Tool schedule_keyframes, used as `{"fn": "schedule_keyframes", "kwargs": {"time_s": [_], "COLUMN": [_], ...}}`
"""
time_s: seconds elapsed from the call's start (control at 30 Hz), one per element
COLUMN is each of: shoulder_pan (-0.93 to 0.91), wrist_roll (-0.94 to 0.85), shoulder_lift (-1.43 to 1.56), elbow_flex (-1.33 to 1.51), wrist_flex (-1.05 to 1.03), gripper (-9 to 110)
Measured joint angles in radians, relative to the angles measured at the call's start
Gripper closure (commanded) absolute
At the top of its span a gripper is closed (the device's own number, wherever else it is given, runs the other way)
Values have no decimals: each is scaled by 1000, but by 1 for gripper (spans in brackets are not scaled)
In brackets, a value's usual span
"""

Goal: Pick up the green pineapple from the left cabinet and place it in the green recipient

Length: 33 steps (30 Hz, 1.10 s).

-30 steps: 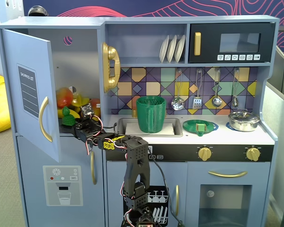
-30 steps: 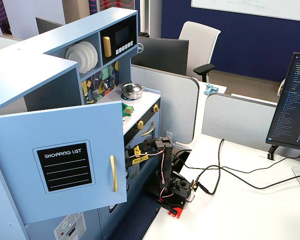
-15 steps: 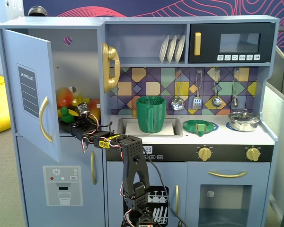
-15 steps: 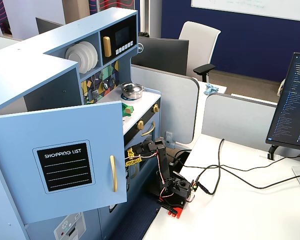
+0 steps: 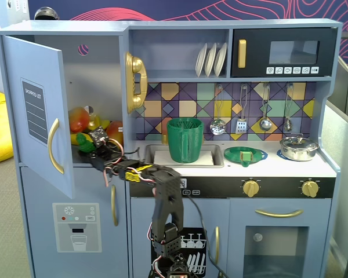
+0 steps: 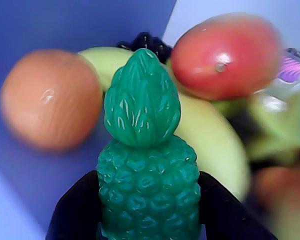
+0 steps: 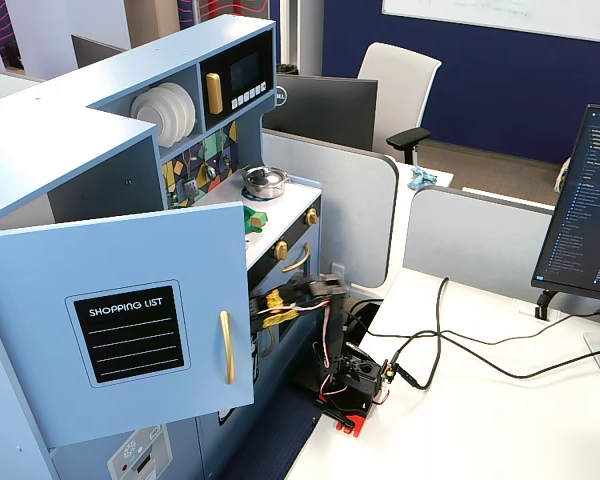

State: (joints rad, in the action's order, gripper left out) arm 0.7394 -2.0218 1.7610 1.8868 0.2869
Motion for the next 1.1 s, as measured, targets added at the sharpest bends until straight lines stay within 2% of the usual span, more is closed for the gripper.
{"fn": "schedule_keyframes", "kwargs": {"time_s": [0.27,0.6,0.8,1.1], "shoulder_pan": [-120,-311,-469,-710], "wrist_roll": [-44,6,80,284], "shoulder_lift": [603,1057,1088,750], "elbow_flex": [299,331,331,201], "wrist_flex": [-264,-635,-670,-511], "gripper": [101,101,101,101]}}
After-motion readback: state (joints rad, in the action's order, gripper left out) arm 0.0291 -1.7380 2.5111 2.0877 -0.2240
